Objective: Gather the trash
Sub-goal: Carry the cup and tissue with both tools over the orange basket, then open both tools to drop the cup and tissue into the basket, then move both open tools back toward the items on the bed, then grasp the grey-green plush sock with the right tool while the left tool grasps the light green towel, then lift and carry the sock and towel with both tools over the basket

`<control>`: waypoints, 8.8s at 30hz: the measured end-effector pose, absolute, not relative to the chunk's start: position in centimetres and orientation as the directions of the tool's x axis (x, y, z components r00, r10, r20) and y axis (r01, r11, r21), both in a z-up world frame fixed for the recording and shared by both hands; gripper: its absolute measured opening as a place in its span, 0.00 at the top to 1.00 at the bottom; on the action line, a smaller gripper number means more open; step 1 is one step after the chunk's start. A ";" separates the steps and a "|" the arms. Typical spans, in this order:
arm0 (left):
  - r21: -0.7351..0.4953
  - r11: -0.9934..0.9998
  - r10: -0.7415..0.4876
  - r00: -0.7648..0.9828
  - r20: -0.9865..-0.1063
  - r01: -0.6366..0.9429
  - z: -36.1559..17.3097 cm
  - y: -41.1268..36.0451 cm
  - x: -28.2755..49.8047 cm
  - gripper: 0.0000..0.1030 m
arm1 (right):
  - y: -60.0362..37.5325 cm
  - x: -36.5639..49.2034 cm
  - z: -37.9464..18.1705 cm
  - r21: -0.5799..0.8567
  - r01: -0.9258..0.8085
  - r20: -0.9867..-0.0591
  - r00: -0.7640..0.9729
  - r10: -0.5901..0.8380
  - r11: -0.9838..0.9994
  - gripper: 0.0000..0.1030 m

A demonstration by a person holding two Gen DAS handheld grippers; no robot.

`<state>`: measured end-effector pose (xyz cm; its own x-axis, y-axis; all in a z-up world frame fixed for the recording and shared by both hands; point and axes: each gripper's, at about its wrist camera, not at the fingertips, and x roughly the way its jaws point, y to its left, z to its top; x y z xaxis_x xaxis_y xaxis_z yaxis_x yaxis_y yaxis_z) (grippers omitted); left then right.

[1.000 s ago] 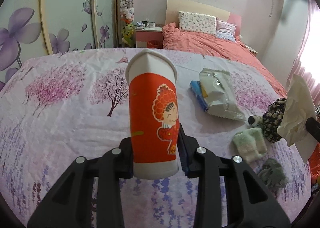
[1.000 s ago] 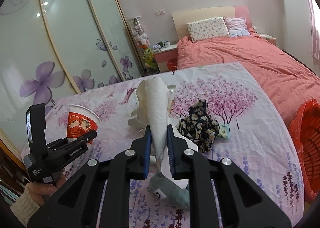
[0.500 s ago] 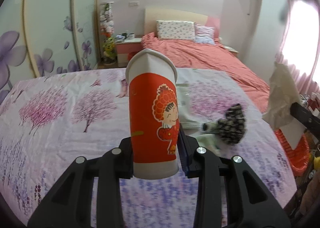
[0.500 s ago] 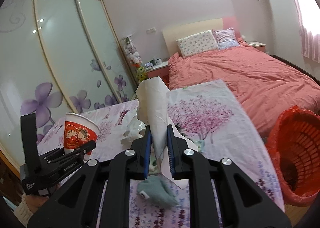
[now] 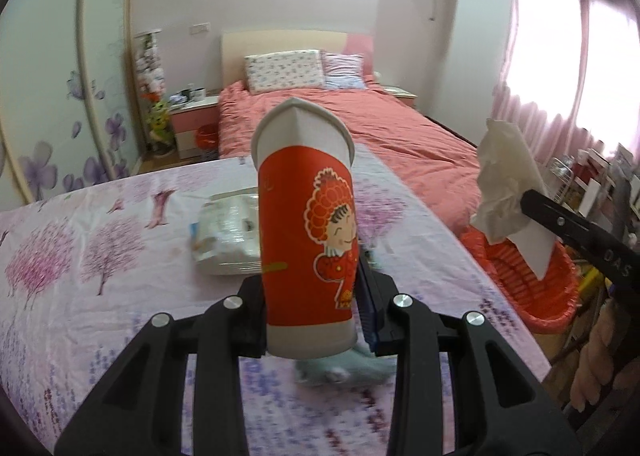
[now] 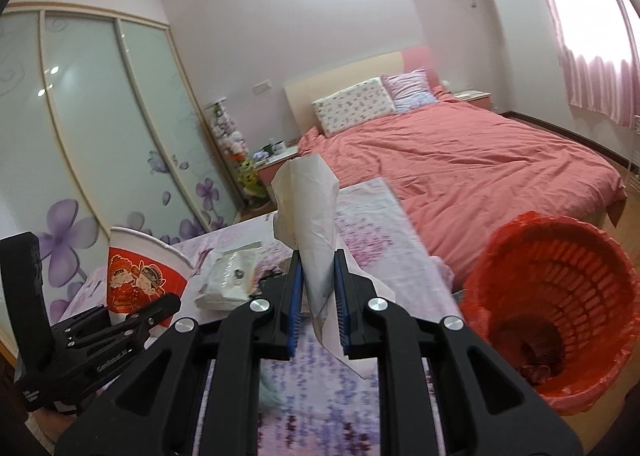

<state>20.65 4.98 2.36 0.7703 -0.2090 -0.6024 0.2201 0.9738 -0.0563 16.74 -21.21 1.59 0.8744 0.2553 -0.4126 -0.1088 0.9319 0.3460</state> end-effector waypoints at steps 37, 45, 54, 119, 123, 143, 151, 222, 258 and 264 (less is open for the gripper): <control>-0.115 0.777 -0.530 0.546 -0.649 0.619 -2.1 -20.5 22.3 0.67 | -38.5 14.7 -2.7 0.450 0.270 -0.426 0.903 -0.062 0.851 0.85; -0.112 0.764 -0.517 0.499 -0.696 0.635 -4.5 -23.9 23.8 0.66 | -40.1 14.9 -4.2 0.475 0.310 -0.457 0.887 -0.071 0.823 0.85; -0.099 0.787 -0.468 0.483 -0.740 0.609 -6.7 -24.2 25.1 0.46 | -41.0 15.2 -5.2 0.483 0.334 -0.497 0.866 -0.061 0.810 0.65; -0.026 0.984 0.104 0.688 -0.718 -0.176 -6.6 17.3 21.7 0.24 | -6.7 20.4 -7.3 0.129 -0.278 -0.725 0.628 0.281 0.952 0.56; -0.027 0.985 0.098 0.687 -0.720 -0.169 -6.6 16.8 22.0 0.24 | -6.6 20.7 -7.7 0.099 -0.303 -0.747 0.606 0.272 0.948 0.83; -0.044 0.998 0.000 0.666 -0.746 -0.048 -7.4 10.7 24.2 0.24 | -14.5 24.4 -8.2 0.132 0.012 -0.729 0.679 0.088 0.991 0.88; -0.035 0.999 -0.003 0.647 -0.763 -0.037 -8.1 8.6 26.3 0.24 | -15.3 24.6 -8.7 0.151 0.017 -0.754 0.649 0.103 0.988 0.86; -0.054 0.992 0.032 0.626 -0.779 -0.118 -9.2 15.3 25.5 0.56 | -15.8 24.6 -8.6 0.127 0.040 -0.754 0.654 0.070 0.991 0.69; -0.122 0.982 -0.191 0.765 -0.615 0.146 2.0 5.2 20.3 0.85 | -22.3 16.5 0.6 0.250 -0.019 -0.484 0.863 0.142 0.968 0.89; -0.137 0.960 -0.277 0.756 -0.593 0.245 3.3 0.8 19.7 0.85 | -25.5 14.7 1.7 0.249 0.044 -0.436 0.897 0.072 0.968 0.89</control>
